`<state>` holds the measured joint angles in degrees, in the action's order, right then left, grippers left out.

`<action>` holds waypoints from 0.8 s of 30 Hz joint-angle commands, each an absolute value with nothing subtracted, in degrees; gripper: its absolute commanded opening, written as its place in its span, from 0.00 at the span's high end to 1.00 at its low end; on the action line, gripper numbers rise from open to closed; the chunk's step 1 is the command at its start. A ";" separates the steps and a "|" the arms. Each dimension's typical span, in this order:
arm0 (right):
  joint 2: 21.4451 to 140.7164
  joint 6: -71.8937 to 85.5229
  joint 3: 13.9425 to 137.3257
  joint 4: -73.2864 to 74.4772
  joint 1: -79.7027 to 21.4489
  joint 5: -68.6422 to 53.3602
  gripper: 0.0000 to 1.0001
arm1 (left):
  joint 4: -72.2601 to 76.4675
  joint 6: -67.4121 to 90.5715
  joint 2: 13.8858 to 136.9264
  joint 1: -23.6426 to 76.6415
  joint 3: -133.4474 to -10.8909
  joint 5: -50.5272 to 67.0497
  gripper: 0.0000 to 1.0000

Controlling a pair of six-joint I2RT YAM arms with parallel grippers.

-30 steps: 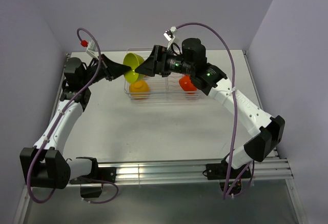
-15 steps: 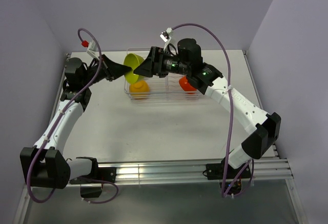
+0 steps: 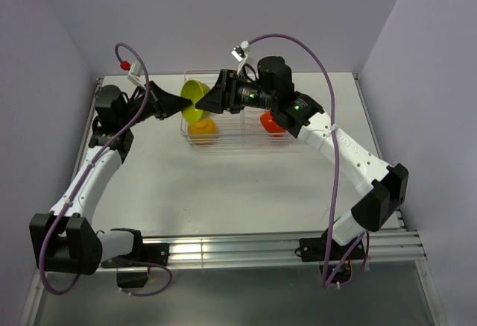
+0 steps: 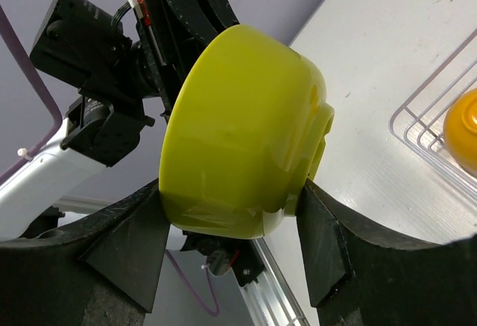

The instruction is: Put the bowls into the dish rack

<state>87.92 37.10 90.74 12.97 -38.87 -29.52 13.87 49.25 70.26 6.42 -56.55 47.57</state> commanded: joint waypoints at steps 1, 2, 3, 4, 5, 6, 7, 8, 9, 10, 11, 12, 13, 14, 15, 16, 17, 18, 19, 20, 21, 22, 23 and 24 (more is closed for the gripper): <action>86.40 36.39 92.28 10.11 -39.29 -29.53 0.64 | 14.77 48.96 70.31 6.77 -57.30 48.17 1.00; 86.40 36.21 92.37 10.11 -39.29 -29.53 0.70 | 14.42 48.96 70.40 6.77 -57.39 47.99 0.97; 86.40 36.12 92.37 10.19 -39.37 -29.36 0.82 | 14.24 48.96 70.49 6.77 -57.48 47.81 0.94; 86.48 35.86 92.72 10.46 -39.37 -29.27 0.89 | 13.54 48.78 70.75 6.77 -57.65 47.81 0.91; 86.57 35.60 92.90 10.72 -39.38 -29.18 0.95 | 13.19 48.61 70.75 6.77 -58.00 47.64 0.83; 86.57 35.33 93.34 10.98 -39.38 -28.57 1.00 | 12.84 48.26 70.93 6.77 -58.18 47.55 0.77; 86.66 34.90 93.51 11.42 -39.29 -28.22 1.00 | 11.79 47.90 71.19 6.77 -58.44 47.46 0.73; 86.57 34.63 93.60 11.69 -39.37 -28.04 1.00 | 11.17 47.20 71.19 6.68 -58.97 47.46 0.65; 86.49 34.37 93.78 11.69 -39.29 -27.78 1.00 | 10.38 46.85 71.28 6.77 -59.24 46.85 0.60; 86.57 33.84 93.95 12.04 -39.29 -27.08 1.00 | 9.76 46.50 71.28 6.77 -59.41 46.58 0.55; 86.49 33.40 94.04 12.39 -39.29 -26.81 1.00 | 8.71 46.06 71.28 6.77 -59.76 46.32 0.49; 86.40 32.96 94.30 12.57 -39.20 -26.28 1.00 | 8.18 45.36 71.28 6.77 -59.94 46.14 0.46; 86.40 32.26 94.48 13.00 -39.20 -25.84 1.00 | 7.65 45.18 71.28 6.77 -60.12 45.62 0.43; 86.31 31.99 94.66 13.18 -39.11 -25.06 1.00 | 7.04 44.57 71.28 6.77 -60.38 45.44 0.38; 86.40 31.82 94.66 13.36 -39.11 -24.53 1.00 | 6.16 44.39 71.37 6.68 -60.55 45.18 0.37; 86.31 30.95 94.92 13.97 -38.94 -24.00 1.00 | 5.46 44.12 71.37 6.68 -60.56 44.57 0.36; 86.31 30.42 94.92 14.15 -38.85 -22.78 1.00 | 4.58 43.51 71.37 6.59 -61.08 44.13 0.28; 86.40 29.98 95.18 14.59 -38.67 -21.98 1.00 | 2.92 43.16 71.37 6.42 -61.34 43.51 0.23; 86.40 28.75 95.19 15.11 -38.50 -21.02 1.00 | 2.20 42.81 71.37 6.24 -61.61 43.16 0.18; 86.40 28.04 95.27 15.29 -38.41 -19.27 1.00 | 1.50 42.19 71.37 6.07 -62.13 42.81 0.10; 86.57 27.25 95.27 15.64 -38.41 -17.68 1.00 | 0.62 41.75 71.45 5.46 -62.49 42.63 0.02; 86.83 25.42 95.53 16.08 -38.23 -16.54 1.00 | -1.39 41.31 71.54 5.10 -62.84 42.45 0.00; 87.71 24.18 95.80 16.52 -37.97 -15.48 1.00 | -2.54 40.44 71.72 4.75 -63.62 42.19 0.01; 88.50 22.78 97.28 17.57 -38.06 -12.16 1.00 | -3.42 40.08 71.89 3.79 -63.98 42.01 0.01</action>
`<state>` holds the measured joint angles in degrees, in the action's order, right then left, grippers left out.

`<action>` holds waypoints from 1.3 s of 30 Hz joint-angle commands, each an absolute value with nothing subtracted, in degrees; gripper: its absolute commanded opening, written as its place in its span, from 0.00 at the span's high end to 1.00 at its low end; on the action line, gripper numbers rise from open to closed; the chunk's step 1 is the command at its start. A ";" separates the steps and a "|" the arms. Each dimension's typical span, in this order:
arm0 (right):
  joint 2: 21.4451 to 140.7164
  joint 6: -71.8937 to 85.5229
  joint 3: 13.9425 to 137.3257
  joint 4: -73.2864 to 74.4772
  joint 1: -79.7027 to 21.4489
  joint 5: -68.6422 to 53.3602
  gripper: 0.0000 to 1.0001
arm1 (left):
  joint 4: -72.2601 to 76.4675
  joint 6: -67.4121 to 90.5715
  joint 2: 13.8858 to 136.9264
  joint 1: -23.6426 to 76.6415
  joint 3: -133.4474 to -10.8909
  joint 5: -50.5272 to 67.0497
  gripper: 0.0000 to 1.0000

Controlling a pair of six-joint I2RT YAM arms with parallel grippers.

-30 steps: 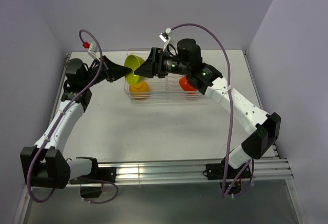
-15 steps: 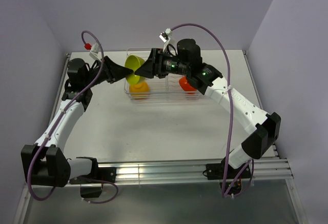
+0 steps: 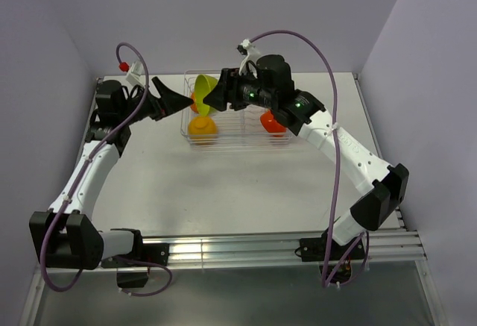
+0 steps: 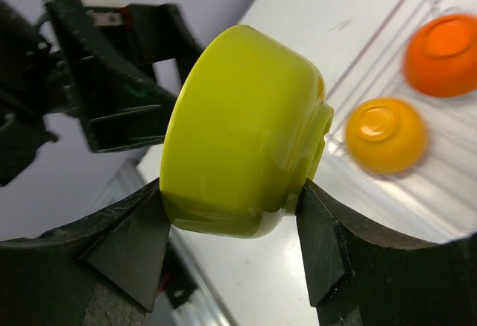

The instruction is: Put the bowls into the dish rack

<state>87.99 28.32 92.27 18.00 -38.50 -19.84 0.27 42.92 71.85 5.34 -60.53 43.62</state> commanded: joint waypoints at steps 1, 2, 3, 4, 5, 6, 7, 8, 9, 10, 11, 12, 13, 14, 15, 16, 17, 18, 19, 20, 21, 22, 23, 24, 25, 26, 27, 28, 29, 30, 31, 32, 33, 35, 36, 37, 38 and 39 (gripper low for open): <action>89.38 20.15 98.16 19.49 -37.97 -10.56 1.00 | -4.65 39.82 71.98 3.26 -64.25 41.84 0.01; 91.65 18.74 99.13 20.56 -38.06 -9.24 1.00 | -4.83 39.64 71.98 2.82 -64.34 41.92 0.01; 92.97 17.50 101.75 21.96 -38.06 -8.01 1.00 | -4.92 39.64 71.90 1.68 -64.34 42.27 0.00; 94.29 15.40 103.00 24.32 -37.97 -5.39 1.00 | -5.10 39.55 71.72 1.15 -64.25 42.36 0.01; 97.09 14.25 104.31 25.56 -38.06 -3.97 1.00 | -5.10 39.20 71.63 0.79 -64.34 42.45 0.00; 98.51 13.19 106.94 26.79 -38.06 -2.56 1.00 | -5.45 38.85 71.54 0.18 -64.68 42.45 0.01; 100.00 11.70 108.27 29.42 -38.23 -0.11 1.00 | -5.88 38.41 71.54 0.18 -65.21 42.36 0.00; 102.98 10.99 109.85 30.75 -38.15 1.39 1.00 | -6.67 37.45 71.54 -1.13 -66.43 42.28 0.00; 104.49 10.29 112.82 32.15 -38.14 2.71 1.00 | -6.85 37.09 71.54 -1.66 -66.97 42.36 0.01; 105.98 9.50 114.33 34.69 -38.14 4.29 1.00 | -6.94 36.92 71.46 -1.93 -67.67 42.36 0.01; 108.61 9.14 115.91 35.76 -38.14 5.09 1.00 | -6.94 36.65 71.37 -2.19 -67.85 42.45 0.00; 109.68 9.05 118.19 36.47 -38.14 5.53 1.00 | -6.94 36.65 71.28 -2.72 -67.94 42.36 0.01; 110.91 8.53 119.17 37.34 -38.14 6.15 1.00 | -6.77 36.65 71.19 -2.90 -67.85 42.62 0.00; 112.75 8.09 120.05 37.53 -38.23 7.98 1.00 | -6.77 37.00 71.19 -3.07 -67.59 42.80 0.01; 113.72 7.65 121.54 37.79 -38.41 9.04 1.00 | -6.68 37.09 71.19 -3.34 -67.33 42.89 0.01; 114.77 6.60 122.42 38.40 -38.58 10.27 1.00 | -6.59 37.18 71.10 -3.34 -66.98 43.41 0.00; 116.96 6.16 123.39 38.84 -38.76 12.37 1.00 | -6.68 37.18 71.10 -3.43 -66.71 43.59 0.01; 117.94 5.63 125.14 39.28 -38.85 13.44 1.00 | -6.77 37.00 70.84 -3.43 -66.53 43.51 0.01; 118.99 4.84 126.03 40.42 -39.11 14.40 1.00 | -6.77 36.91 70.67 -3.51 -65.92 43.51 0.01; 120.83 4.83 126.64 40.69 -39.20 15.20 1.00 | -6.77 36.74 70.49 -3.60 -65.66 43.59 0.00; 121.46 4.40 126.82 40.78 -39.29 16.42 1.00 | -6.68 36.65 70.05 -3.78 -65.31 43.77 0.01; 122.51 3.70 126.83 40.61 -39.55 16.78 1.00 | -6.24 36.65 69.87 -3.95 -64.61 43.86 0.01; 122.87 3.34 126.65 40.26 -39.64 17.40 1.00 | -6.07 36.56 69.70 -4.04 -64.25 43.94 0.00; 123.31 2.38 126.30 39.91 -39.90 18.45 1.00 | -5.98 36.48 69.35 -4.30 -63.99 44.12 0.00; 123.66 1.76 126.21 39.03 -40.08 19.07 1.00 | -6.15 36.21 69.26 -4.39 -63.55 44.21 0.00; 124.62 1.15 126.38 38.68 -40.60 19.68 1.00 | -6.15 36.12 69.17 -4.66 -63.37 44.21 0.01; 125.06 0.62 126.82 38.41 -40.87 20.30 1.00 | -6.24 36.04 68.91 -4.83 -63.11 44.47 0.00; 125.59 -1.12 127.00 37.71 -41.22 22.13 1.00 | -6.07 36.04 68.82 -4.92 -62.76 44.65 0.00; 126.64 -1.84 127.26 37.36 -41.48 23.19 1.00 | -6.24 35.95 68.64 -5.18 -62.67 44.82 0.00; 127.26 -2.45 127.96 37.09 -42.27 24.42 1.00 | -6.24 35.95 68.56 -5.53 -62.49 45.17 0.01; 127.87 -3.51 128.49 37.09 -42.62 25.91 1.00 | -6.15 35.86 68.38 -5.80 -62.32 45.35 0.01; 128.84 -3.86 128.93 37.00 -42.89 26.62 1.00 | -6.33 35.69 68.20 -6.24 -62.14 45.44 0.01; 129.20 -4.22 128.94 36.74 -43.41 27.07 1.00 | -6.33 35.60 68.12 -6.50 -62.14 45.61 0.01; 129.98 -5.36 128.85 35.34 -43.77 28.73 1.00 | -6.42 35.42 67.94 -6.94 -61.61 46.05 0.01; 130.43 -5.80 129.20 34.98 -43.86 29.61 1.00 | -6.24 35.51 67.68 -7.29 -61.44 46.14 0.01; 130.78 -6.58 129.46 34.46 -44.12 30.49 1.00 | -6.15 35.51 67.59 -7.47 -61.17 46.40 0.01; 131.65 -6.77 129.90 34.37 -44.12 31.37 1.00 | -6.24 35.51 67.41 -7.73 -61.08 46.58 0.01; 131.92 -6.94 129.82 34.10 -44.21 32.16 1.00 | -6.24 35.51 67.33 -7.91 -61.00 46.67 0.01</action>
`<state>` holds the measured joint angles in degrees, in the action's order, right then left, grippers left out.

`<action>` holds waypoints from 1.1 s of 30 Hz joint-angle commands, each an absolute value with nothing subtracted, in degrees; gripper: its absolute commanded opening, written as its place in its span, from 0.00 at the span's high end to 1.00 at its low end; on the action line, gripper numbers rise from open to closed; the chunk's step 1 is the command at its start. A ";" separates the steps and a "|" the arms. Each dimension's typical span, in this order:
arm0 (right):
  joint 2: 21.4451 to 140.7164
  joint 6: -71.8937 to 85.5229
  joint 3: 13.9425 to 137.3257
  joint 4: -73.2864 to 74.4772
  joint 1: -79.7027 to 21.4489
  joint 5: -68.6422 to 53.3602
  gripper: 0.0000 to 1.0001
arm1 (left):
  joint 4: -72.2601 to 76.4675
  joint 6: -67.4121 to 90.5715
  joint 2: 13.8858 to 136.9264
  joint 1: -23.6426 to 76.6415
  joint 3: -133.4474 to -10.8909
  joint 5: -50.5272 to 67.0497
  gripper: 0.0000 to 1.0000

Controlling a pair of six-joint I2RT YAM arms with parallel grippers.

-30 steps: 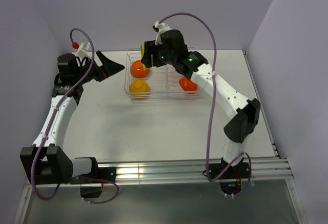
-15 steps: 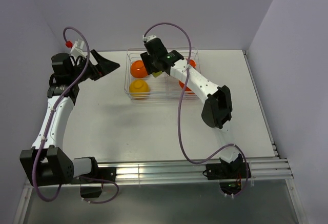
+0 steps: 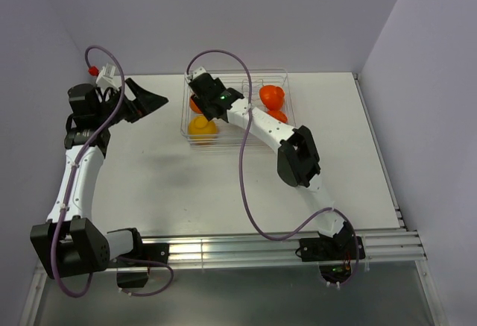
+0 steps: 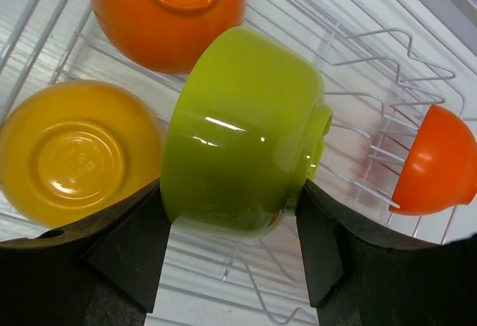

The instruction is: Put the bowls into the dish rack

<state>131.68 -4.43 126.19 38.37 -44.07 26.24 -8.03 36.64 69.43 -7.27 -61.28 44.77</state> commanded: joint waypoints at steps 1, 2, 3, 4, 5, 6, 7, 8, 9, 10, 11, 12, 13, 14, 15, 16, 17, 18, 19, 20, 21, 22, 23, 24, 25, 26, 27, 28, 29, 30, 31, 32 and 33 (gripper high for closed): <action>132.10 -7.29 129.64 33.14 -44.12 32.78 1.00 | -6.24 35.33 67.32 -8.00 -60.82 46.93 0.01; 132.10 -7.56 129.29 32.61 -44.12 33.22 1.00 | -6.24 35.16 67.15 -8.35 -60.73 46.93 0.00; 132.10 -7.91 128.94 32.35 -44.12 33.66 1.00 | -6.59 34.98 66.97 -8.44 -60.65 46.93 0.00; 132.19 -8.00 128.85 32.00 -44.12 33.75 1.00 | -6.50 34.81 66.89 -8.61 -60.56 46.93 0.01; 132.45 -8.17 128.67 31.82 -44.12 34.01 1.00 | -6.42 34.72 66.80 -8.79 -60.47 47.02 0.01; 132.54 -8.35 128.67 31.82 -44.12 34.01 1.00 | -6.42 34.72 66.80 -8.96 -60.47 47.20 0.00; 132.80 -8.44 128.67 31.56 -44.12 34.10 1.00 | -6.42 34.80 66.80 -9.05 -60.38 47.37 0.01; 132.80 -8.52 128.58 31.55 -44.12 33.84 1.00 | -6.42 34.80 66.97 -9.14 -60.38 47.55 0.01; 132.80 -8.70 127.89 31.38 -44.12 33.32 1.00 | -6.59 34.89 67.15 -9.14 -60.38 47.55 0.00; 132.80 -8.79 127.27 30.68 -44.03 33.05 1.00 | -6.77 34.89 67.15 -9.23 -60.47 47.55 0.01; 133.06 -9.05 127.00 30.67 -43.86 33.05 1.00 | -6.94 34.98 67.24 -9.32 -60.56 47.72 0.01; 133.33 -9.14 127.09 31.20 -43.86 33.31 1.00 | -7.03 34.98 67.32 -9.40 -60.82 47.81 0.01; 133.77 -8.97 127.26 31.38 -43.68 33.22 1.00 | -7.21 34.89 67.41 -9.49 -60.82 47.81 0.00; 133.77 -8.70 127.18 31.55 -43.51 32.96 1.00 | -7.29 34.81 67.33 -9.58 -60.91 47.81 0.01; 133.68 -8.44 127.09 31.55 -43.07 32.87 1.00 | -7.21 34.80 67.24 -9.58 -60.65 47.81 0.00; 133.68 -8.44 127.09 31.64 -42.89 32.44 1.00 | -7.03 34.89 67.15 -9.67 -60.47 47.81 0.00; 133.86 -8.52 127.00 31.47 -42.72 32.52 1.00 | -6.94 34.98 67.15 -9.75 -60.29 47.81 0.01; 133.94 -8.70 127.09 31.46 -42.45 32.52 1.00 | -7.03 35.33 67.24 -9.76 -60.03 48.07 0.00; 134.12 -8.79 127.26 31.55 -42.36 32.43 1.00 | -6.94 35.51 67.32 -9.76 -59.94 48.25 0.01; 134.21 -8.88 127.44 31.73 -42.36 32.34 1.00 | -6.94 35.68 67.41 -9.84 -59.94 48.43 0.01; 134.47 -9.05 127.53 31.90 -42.36 32.34 1.00 | -7.03 35.77 67.59 -9.93 -60.03 48.43 0.01; 134.65 -9.14 127.44 31.90 -42.36 32.34 1.00 | -6.94 35.86 67.67 -10.02 -60.12 48.51 0.00; 134.65 -9.40 127.18 31.90 -42.36 32.34 1.00 | -6.94 35.77 67.68 -10.11 -60.12 48.52 0.01; 134.74 -9.40 127.00 31.82 -42.36 32.26 1.00 | -7.03 35.68 67.68 -10.19 -60.20 48.52 0.00; 134.82 -9.58 126.83 31.82 -42.36 32.26 1.00 | -7.29 35.68 67.76 -10.28 -60.38 48.60 0.01; 135.00 -9.32 126.74 31.90 -42.36 32.34 1.00 | -7.38 35.60 67.76 -10.28 -60.29 48.52 0.00; 135.09 -9.23 126.74 32.17 -42.28 32.34 1.00 | -7.64 35.51 67.76 -10.28 -60.29 48.69 0.01; 135.35 -9.23 126.56 32.25 -42.28 32.34 1.00 | -7.91 35.33 67.76 -10.37 -60.38 48.78 0.01; 135.44 -9.23 126.39 32.17 -42.28 32.60 1.00 | -8.00 35.25 67.76 -10.46 -60.29 48.78 0.01; 135.70 -9.23 126.39 32.17 -42.28 32.61 0.99 | -8.09 35.07 67.76 -10.37 -60.12 48.78 0.01; 135.70 -9.40 126.39 32.17 -42.19 32.69 0.97 | -8.17 34.98 67.68 -10.46 -60.12 48.87 0.01; 135.79 -9.58 126.39 32.17 -42.27 32.78 0.96 | -8.17 34.89 67.59 -10.55 -60.03 48.87 0.01; 135.97 -9.58 126.39 31.99 -42.19 32.96 0.94 | -8.35 34.81 67.59 -10.55 -60.12 48.69 0.00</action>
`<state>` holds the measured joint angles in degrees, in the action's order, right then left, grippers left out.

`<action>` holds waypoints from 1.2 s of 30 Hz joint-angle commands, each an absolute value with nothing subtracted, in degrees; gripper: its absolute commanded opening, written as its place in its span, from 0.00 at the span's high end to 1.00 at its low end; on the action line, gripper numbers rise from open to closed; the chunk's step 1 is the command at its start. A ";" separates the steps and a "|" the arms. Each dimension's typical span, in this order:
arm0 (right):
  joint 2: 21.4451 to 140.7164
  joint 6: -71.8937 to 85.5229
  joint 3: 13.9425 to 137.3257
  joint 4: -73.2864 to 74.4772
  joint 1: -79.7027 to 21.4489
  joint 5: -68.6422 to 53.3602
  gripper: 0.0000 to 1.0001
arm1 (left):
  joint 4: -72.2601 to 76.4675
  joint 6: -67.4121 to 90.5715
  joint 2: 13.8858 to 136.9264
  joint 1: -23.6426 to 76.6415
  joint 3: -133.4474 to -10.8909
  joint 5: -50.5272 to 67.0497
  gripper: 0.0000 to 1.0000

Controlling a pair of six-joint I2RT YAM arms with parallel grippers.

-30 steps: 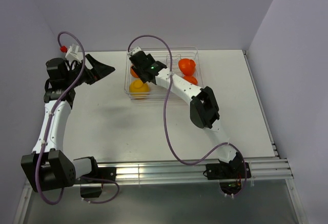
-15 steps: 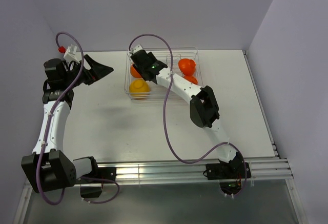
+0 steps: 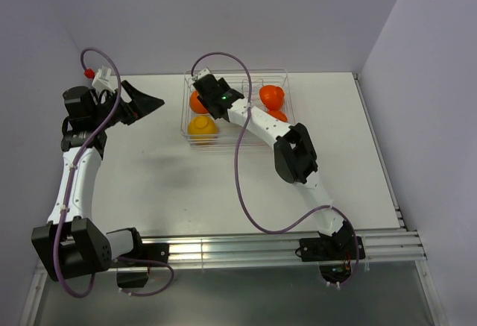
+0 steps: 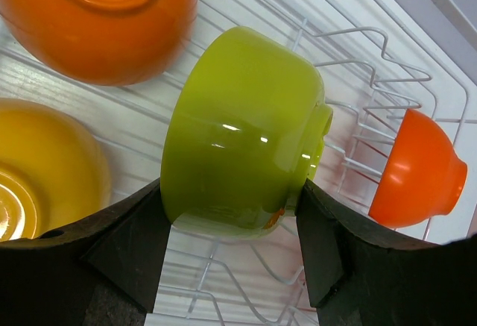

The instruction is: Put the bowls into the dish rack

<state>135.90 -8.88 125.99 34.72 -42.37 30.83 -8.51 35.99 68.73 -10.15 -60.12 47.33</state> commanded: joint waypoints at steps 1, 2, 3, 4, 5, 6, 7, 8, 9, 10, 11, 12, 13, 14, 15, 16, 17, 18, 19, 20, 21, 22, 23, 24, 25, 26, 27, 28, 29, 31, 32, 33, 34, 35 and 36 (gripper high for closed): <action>136.05 -9.75 126.39 31.91 -42.19 33.05 0.92 | -8.35 34.80 67.67 -10.55 -60.12 48.78 0.00; 136.05 -9.93 126.39 31.90 -42.19 33.13 0.91 | -8.35 34.80 67.68 -10.55 -60.12 48.87 0.00; 136.23 -9.93 126.47 32.17 -42.19 32.87 0.87 | -8.35 34.80 67.76 -10.63 -60.12 48.87 0.01; 136.32 -10.02 126.47 32.25 -42.19 32.87 0.85 | -8.18 34.89 67.76 -10.72 -60.03 48.87 0.01; 136.41 -10.11 126.47 32.26 -42.19 32.96 0.85 | -8.17 34.98 67.94 -10.64 -60.12 48.95 0.01; 136.67 -10.19 126.56 32.60 -42.10 33.05 0.85 | -8.09 35.15 67.85 -10.72 -60.12 48.96 0.00; 136.76 -10.20 126.56 32.61 -42.19 33.13 0.84 | -7.91 35.24 67.94 -10.72 -60.03 48.87 0.01; 136.84 -10.28 126.56 32.78 -42.10 33.22 0.84 | -7.74 35.33 68.03 -10.64 -60.12 49.04 0.00; 136.93 -10.28 126.56 32.78 -41.93 33.40 0.84 | -7.65 35.51 68.20 -10.63 -60.20 49.39 0.00; 136.93 -10.28 126.48 32.78 -41.92 33.40 0.84 | -7.65 35.59 68.29 -10.63 -60.29 49.39 0.01; 136.85 -10.28 126.39 32.78 -41.84 33.49 0.84 | -7.65 35.60 68.47 -10.63 -60.21 49.39 0.00; 137.02 -10.28 126.56 32.96 -41.75 33.49 0.82 | -7.65 35.68 68.55 -10.72 -60.21 49.48 0.01; 137.28 -10.46 126.82 33.13 -41.75 33.57 0.81 | -7.65 35.68 68.55 -10.64 -60.38 49.48 0.01; 137.37 -10.37 127.00 33.22 -41.75 33.57 0.79 | -7.56 35.68 68.55 -10.63 -60.38 49.40 0.01; 137.72 -10.55 127.18 33.48 -41.75 33.57 0.73 | -7.47 35.77 68.55 -10.63 -60.29 49.31 0.00; 137.81 -10.46 127.61 33.75 -41.75 33.66 0.69 | -7.47 35.77 68.55 -10.72 -60.38 49.39 0.00; 138.07 -10.37 127.88 33.92 -41.75 33.49 0.63 | -7.47 35.77 68.55 -10.64 -60.55 49.31 0.00; 138.34 -10.46 127.97 34.36 -41.75 33.23 0.54 | -7.73 35.68 68.64 -10.63 -60.64 49.31 0.00; 138.43 -10.46 127.97 34.45 -41.75 33.05 0.52 | -7.91 35.51 68.64 -10.63 -60.73 49.48 0.01; 138.51 -10.46 127.97 34.54 -41.75 33.05 0.50 | -8.17 35.42 68.82 -10.72 -60.91 49.40 0.01; 138.52 -10.46 127.88 34.54 -41.75 33.22 0.48 | -8.17 35.42 68.91 -10.64 -61.00 49.39 0.01; 138.78 -10.63 127.71 34.63 -41.75 33.31 0.48 | -8.17 35.42 68.99 -10.72 -61.00 49.57 0.00; 138.78 -10.63 127.79 34.63 -41.75 33.66 0.48 | -8.09 35.68 68.99 -10.72 -61.08 49.57 0.01; 138.87 -10.72 127.79 34.72 -41.75 33.75 0.48 | -7.91 35.77 69.08 -10.72 -61.00 49.57 0.00; 139.04 -10.90 127.79 34.63 -41.66 33.84 0.48 | -7.65 35.86 69.17 -10.72 -61.08 49.57 0.01; 139.04 -10.81 127.79 34.72 -41.66 34.01 0.48 | -7.73 35.86 69.17 -10.72 -61.26 49.66 0.01; 139.13 -10.90 127.88 34.63 -41.57 34.27 0.48 | -7.73 36.03 69.34 -10.72 -61.35 49.66 0.01; 139.13 -10.90 127.97 34.72 -41.57 34.19 0.47 | -7.65 36.04 69.35 -10.64 -61.35 49.66 0.00; 139.13 -10.72 128.06 35.06 -41.49 34.02 0.41 | -7.73 35.95 69.35 -10.63 -61.35 49.57 0.01; 138.87 -10.55 128.06 35.33 -41.48 33.23 0.20 | -7.91 35.77 69.35 -10.64 -61.44 49.57 0.01; 138.69 -10.37 128.06 35.51 -41.48 32.96 0.15 | -7.82 35.77 69.35 -10.63 -61.44 49.57 0.01; 138.52 -10.46 128.06 35.68 -41.48 32.52 0.11 | -8.00 35.77 69.35 -10.72 -61.44 49.57 0.01; 138.43 -10.11 128.32 35.77 -41.48 31.91 0.09 | -7.91 35.77 69.43 -10.64 -61.52 49.57 0.00; 138.17 -9.85 128.41 36.21 -41.48 31.47 0.08 | -7.91 35.86 69.35 -10.72 -61.44 49.57 0.00; 137.90 -9.58 128.58 36.38 -41.48 30.94 0.07 | -7.82 35.86 69.43 -10.64 -61.44 49.57 0.01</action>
